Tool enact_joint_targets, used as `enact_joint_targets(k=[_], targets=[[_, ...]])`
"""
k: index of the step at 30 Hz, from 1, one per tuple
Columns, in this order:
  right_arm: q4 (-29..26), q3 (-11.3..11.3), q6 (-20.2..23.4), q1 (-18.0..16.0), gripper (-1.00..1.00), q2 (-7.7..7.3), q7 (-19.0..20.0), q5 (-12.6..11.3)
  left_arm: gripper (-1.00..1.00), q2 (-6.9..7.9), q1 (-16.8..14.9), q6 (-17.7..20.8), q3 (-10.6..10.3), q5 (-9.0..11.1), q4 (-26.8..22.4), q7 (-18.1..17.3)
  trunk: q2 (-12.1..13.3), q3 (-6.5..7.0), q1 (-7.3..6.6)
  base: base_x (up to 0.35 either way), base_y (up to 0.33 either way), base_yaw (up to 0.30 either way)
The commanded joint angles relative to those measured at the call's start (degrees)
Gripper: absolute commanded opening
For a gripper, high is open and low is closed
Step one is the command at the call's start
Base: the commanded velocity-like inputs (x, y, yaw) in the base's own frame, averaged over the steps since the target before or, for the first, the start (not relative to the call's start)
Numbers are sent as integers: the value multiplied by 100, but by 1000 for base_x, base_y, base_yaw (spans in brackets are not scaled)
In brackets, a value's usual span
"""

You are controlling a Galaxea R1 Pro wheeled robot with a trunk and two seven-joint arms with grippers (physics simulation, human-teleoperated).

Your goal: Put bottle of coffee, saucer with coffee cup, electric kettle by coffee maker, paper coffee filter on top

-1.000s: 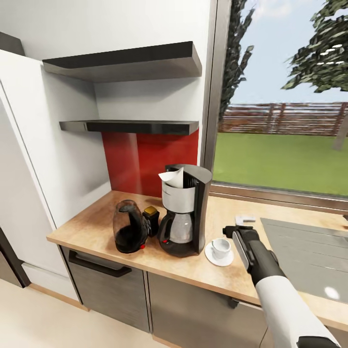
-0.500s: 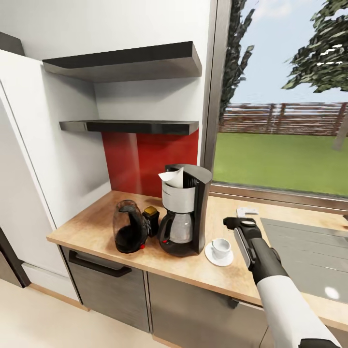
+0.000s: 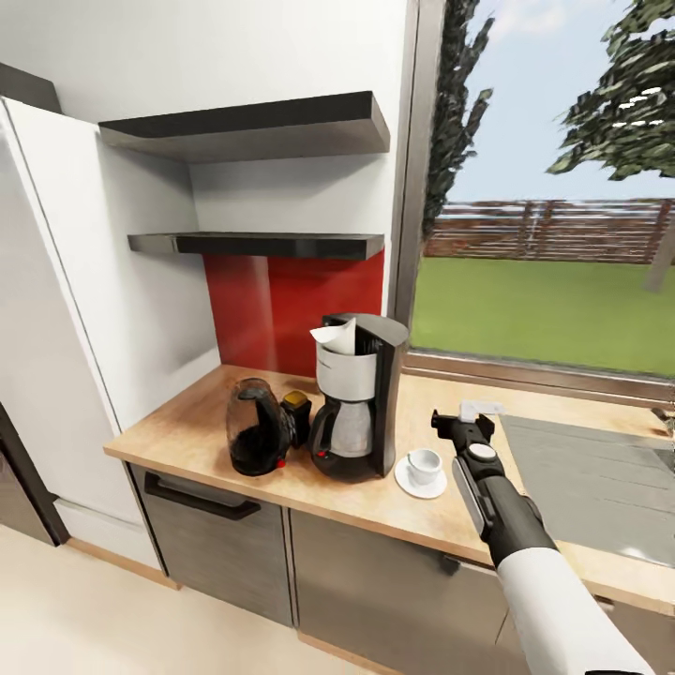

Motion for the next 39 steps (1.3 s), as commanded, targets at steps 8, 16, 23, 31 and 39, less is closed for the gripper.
enact_joint_targets(k=[8,16,23,31,39], targets=[[80,-3,32,7,100,32,-5,26,100,5,-2,-13,-34,62,10,16,-5,20,-1,-296,-93,214],[160,5,32,7,100,90,-6,18,100,-8,-2,-15,-24,72,4,39,-5,50,-1,-241,-192,255],[240,10,26,144,100,286,-5,26,100,18,-2,-21,-9,80,3,15,-5,87,-1,-285,-127,234],[1568,4,-2509,602,100,327,-8,27,100,-6,-2,-22,-3,79,3,16,-5,135,-1,-110,-16,218],[4234,-4,-4935,670,100,332,-45,28,100,-6,-2,-18,-24,40,26,62,-5,189,-1,-3,0,184]])
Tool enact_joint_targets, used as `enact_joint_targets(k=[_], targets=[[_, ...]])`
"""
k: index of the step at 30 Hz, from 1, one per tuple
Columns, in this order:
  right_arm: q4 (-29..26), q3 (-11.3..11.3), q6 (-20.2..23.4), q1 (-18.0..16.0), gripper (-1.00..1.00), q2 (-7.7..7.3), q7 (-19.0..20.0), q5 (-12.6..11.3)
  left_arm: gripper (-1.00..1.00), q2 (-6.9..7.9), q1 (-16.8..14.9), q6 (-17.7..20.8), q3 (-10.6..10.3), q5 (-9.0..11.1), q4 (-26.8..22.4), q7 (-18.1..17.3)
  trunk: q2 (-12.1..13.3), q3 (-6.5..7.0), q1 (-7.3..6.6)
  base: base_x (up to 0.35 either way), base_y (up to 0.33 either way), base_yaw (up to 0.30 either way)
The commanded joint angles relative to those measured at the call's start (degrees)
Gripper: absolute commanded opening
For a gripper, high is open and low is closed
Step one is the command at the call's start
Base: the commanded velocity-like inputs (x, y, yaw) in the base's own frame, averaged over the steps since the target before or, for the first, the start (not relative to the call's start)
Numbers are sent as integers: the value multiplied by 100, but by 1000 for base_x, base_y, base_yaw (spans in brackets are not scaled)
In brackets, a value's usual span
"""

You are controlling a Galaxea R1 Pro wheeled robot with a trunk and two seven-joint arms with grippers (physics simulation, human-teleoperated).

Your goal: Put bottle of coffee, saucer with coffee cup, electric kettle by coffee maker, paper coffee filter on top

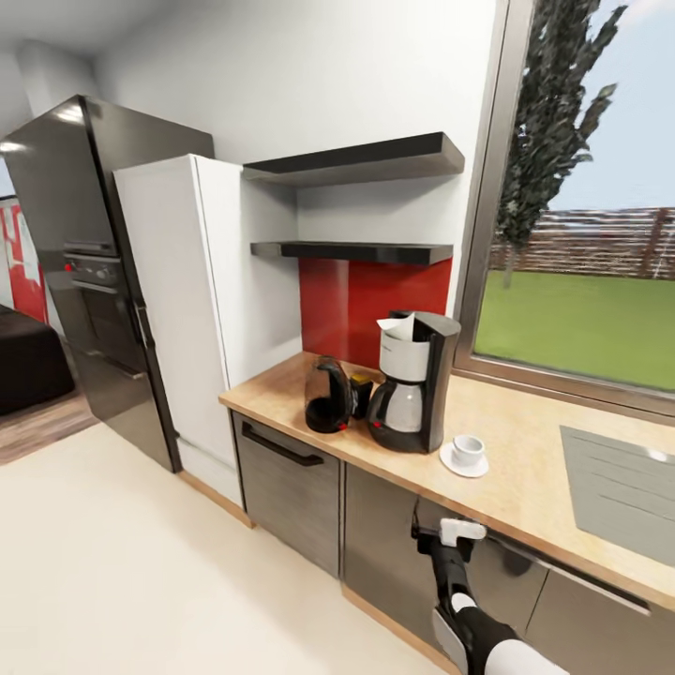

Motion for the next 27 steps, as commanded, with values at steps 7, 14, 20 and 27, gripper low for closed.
enact_joint_targets(k=[7,14,20,27], targets=[[969,-34,-221,294,100,-31,-29,19,100,-10,-3,-20,-61,46,3,14,-3,51,2,0,0,140],[1016,-40,-190,1267,100,-56,-21,22,100,-18,-3,-28,-61,42,7,14,-3,88,2,0,0,46],[1024,-37,691,1594,100,-58,-10,30,100,-20,-3,-29,-60,40,9,-29,-3,91,2,0,0,3],[1017,-40,2386,1635,100,-67,12,31,100,-20,-3,-23,-67,40,23,-45,-3,91,2,0,0,0]])
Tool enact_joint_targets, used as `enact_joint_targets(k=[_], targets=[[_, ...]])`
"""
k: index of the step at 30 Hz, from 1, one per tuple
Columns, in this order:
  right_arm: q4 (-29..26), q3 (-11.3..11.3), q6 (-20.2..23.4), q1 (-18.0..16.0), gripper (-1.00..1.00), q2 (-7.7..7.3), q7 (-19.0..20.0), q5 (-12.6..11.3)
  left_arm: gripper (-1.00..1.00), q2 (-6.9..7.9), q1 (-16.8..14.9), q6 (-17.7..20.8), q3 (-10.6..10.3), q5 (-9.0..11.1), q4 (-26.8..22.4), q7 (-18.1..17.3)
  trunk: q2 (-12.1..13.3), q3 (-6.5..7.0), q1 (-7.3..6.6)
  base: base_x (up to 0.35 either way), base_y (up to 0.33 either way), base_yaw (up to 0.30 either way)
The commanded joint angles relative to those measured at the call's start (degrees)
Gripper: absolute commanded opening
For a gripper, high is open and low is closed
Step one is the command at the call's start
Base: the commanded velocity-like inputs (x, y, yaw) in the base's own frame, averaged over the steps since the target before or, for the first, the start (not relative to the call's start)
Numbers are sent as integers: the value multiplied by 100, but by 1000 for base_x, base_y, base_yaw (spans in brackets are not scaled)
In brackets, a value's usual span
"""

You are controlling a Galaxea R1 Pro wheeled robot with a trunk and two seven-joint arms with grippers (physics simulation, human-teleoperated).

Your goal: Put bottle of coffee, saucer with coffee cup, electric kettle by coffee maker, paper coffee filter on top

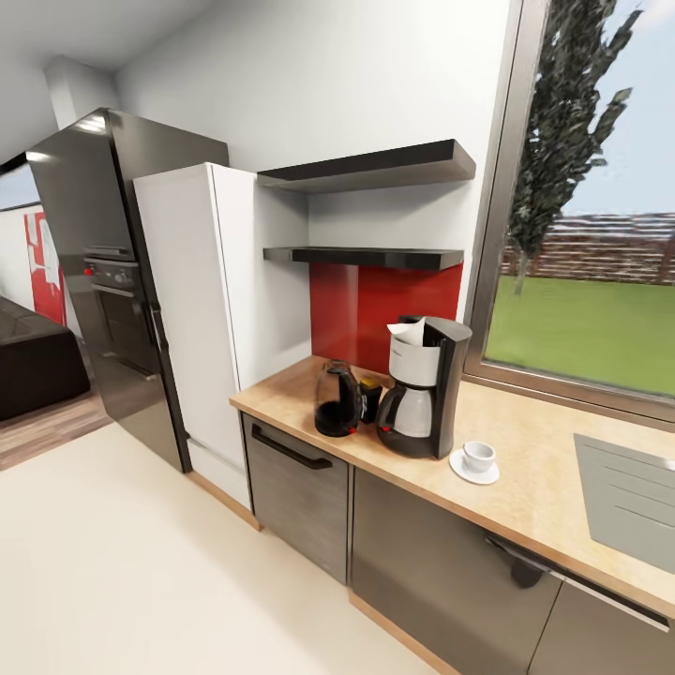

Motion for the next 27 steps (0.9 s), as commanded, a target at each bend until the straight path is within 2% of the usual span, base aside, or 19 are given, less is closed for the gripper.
enact_joint_targets(k=[1,4,6,9,10,12,14,18,19,20,21,24,27], targets=[[5,-21,174,1,100,2,-18,28,100,0,-1,-14,-51,51,5,10,-4,-2,2,0,0,0],[8,-21,650,55,100,-4,-17,28,100,6,-1,-13,-52,51,7,8,-4,-2,2,0,0,0],[12,-21,987,223,100,-8,-5,28,100,2,-1,-10,-53,51,15,10,-4,-2,2,0,0,0],[13,-21,1165,444,100,-20,3,28,100,2,17,-3,-48,54,43,33,-4,-2,2,0,0,0],[13,-21,1224,690,100,-52,0,28,100,3,66,1,-45,58,173,50,-4,-2,2,0,0,0],[14,-21,1240,822,100,-68,-6,28,100,3,99,23,-45,59,220,55,-4,-2,2,0,0,0],[14,-21,1257,966,100,-92,-12,33,100,5,146,195,-44,60,249,58,-4,-2,2,0,0,0],[14,-18,1273,1183,100,-133,-19,36,100,6,177,1166,-44,67,261,69,-4,-2,2,0,0,0],[14,-17,1274,1203,100,-136,-20,36,100,7,180,1306,-44,68,261,73,-4,-2,2,0,0,0],[20,-13,1327,1285,100,-144,-24,42,100,8,188,1919,-44,68,262,83,-4,-2,2,0,0,0],[21,-13,1415,1332,100,-144,-23,43,100,8,190,2112,-44,69,263,82,-4,-2,2,0,0,0],[18,-7,1736,1444,100,-141,-13,46,100,8,191,2410,-44,69,263,79,-4,-2,2,0,0,0],[15,-4,1991,1498,100,-140,-3,53,100,3,192,2526,-49,62,263,72,-4,-2,2,0,0,0]])
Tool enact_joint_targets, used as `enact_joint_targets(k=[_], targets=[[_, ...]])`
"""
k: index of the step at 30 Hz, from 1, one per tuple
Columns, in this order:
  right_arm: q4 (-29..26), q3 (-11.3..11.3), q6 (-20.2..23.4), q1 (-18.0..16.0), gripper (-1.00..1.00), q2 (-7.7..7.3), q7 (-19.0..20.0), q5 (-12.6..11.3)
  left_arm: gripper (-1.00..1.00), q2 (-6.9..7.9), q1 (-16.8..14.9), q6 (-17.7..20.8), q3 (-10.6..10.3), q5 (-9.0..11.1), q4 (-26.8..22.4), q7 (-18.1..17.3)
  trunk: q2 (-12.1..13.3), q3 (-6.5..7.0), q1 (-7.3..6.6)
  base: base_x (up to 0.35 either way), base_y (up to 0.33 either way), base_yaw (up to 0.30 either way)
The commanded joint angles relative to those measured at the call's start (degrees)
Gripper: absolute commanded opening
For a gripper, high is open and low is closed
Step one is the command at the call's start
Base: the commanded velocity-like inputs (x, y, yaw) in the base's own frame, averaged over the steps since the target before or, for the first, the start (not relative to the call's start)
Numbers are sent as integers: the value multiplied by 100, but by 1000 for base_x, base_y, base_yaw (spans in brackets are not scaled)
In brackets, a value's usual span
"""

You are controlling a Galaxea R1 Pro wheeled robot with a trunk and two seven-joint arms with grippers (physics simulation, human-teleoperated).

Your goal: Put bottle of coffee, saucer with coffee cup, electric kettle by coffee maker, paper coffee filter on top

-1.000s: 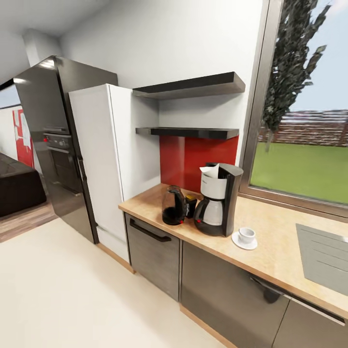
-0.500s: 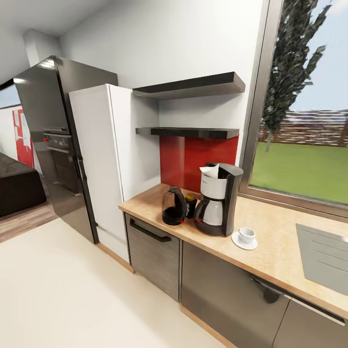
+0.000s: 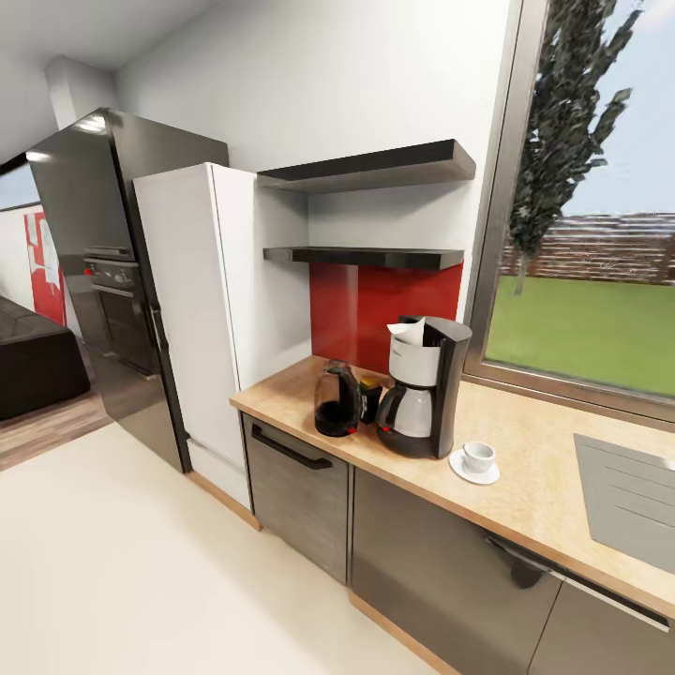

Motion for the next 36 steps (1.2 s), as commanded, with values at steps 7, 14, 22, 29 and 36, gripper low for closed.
enact_joint_targets(k=[7,14,22,29,36], targets=[[-20,-17,109,16,100,9,-19,32,100,-4,-3,13,-53,48,-2,-15,-3,-2,2,0,0,0],[-21,-18,59,16,100,23,-43,26,100,3,-3,-53,-53,41,-3,-21,-3,-2,2,0,0,0],[-101,-34,15,16,100,37,-49,6,100,27,-3,-73,-85,35,-25,-27,-3,-2,2,0,0,0],[-325,-36,-259,16,100,21,-49,-1,100,6,-3,-129,-75,40,-49,-30,-3,-2,2,0,0,0],[-444,-36,-1424,16,100,23,-41,-5,100,4,-3,-136,-77,35,-55,-31,-3,-2,2,0,0,0]])
